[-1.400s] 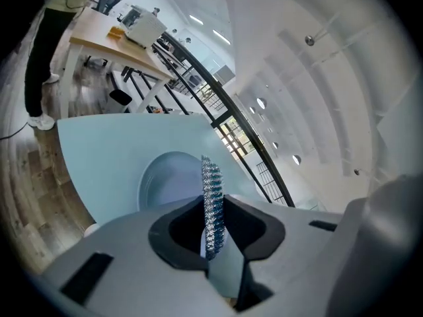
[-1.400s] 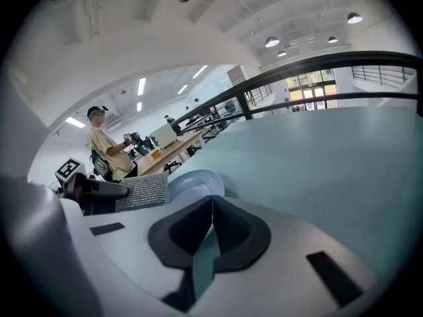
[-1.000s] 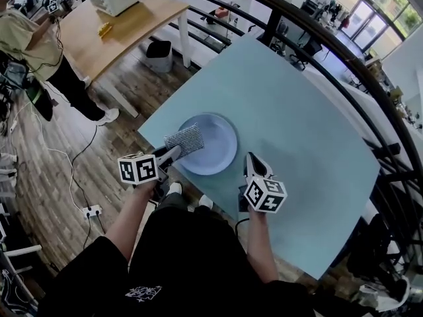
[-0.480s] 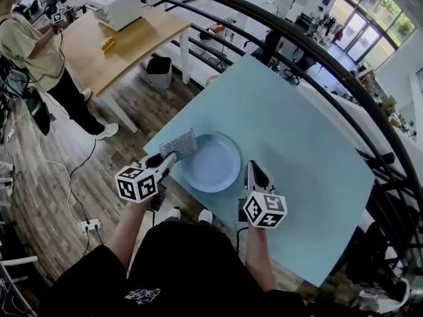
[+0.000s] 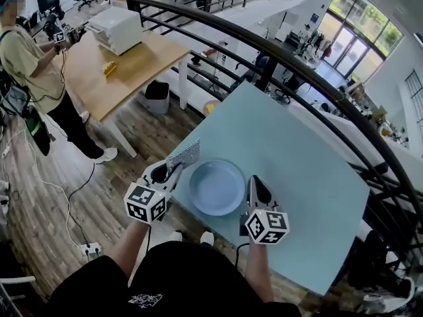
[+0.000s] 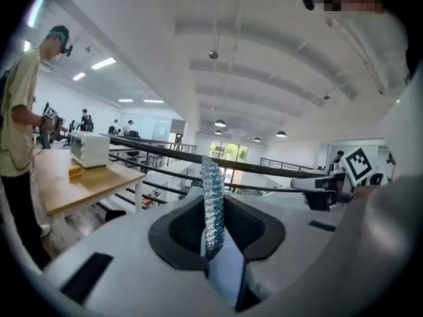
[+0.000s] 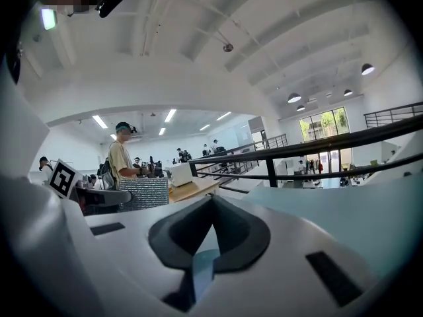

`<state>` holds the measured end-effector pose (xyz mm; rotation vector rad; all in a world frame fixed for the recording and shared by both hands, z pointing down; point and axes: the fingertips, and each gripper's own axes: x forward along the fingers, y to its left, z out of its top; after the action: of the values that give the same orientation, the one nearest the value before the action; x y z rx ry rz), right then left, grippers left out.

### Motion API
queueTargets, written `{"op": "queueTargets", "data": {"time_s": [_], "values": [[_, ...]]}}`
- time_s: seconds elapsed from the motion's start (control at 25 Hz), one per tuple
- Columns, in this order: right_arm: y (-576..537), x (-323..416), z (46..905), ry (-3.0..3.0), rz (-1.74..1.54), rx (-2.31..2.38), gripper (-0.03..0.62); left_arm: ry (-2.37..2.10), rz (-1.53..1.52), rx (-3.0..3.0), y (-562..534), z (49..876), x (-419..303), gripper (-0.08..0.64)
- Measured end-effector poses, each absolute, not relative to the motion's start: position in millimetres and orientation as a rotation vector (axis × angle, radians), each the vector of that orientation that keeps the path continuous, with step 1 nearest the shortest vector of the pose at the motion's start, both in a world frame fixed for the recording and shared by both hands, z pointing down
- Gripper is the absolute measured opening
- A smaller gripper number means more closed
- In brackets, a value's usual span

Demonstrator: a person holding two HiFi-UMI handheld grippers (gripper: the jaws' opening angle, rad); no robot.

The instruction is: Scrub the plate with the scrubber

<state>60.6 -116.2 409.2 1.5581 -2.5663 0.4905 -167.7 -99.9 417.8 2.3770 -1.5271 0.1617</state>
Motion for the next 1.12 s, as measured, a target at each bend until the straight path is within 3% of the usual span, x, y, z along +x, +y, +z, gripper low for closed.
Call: {"op": "queueTargets", "data": {"time_s": [0.36,1.12], "values": [[-110,49,373,-2.582,0.404,1.639,0.006,-1.592,0.174,2.557,-109,372,-177,0.084],[-78,72,357,-2.519,0.298,1.762,0.006,-1.541,0.074,2.637,-109,359,-163,0.084]]}}
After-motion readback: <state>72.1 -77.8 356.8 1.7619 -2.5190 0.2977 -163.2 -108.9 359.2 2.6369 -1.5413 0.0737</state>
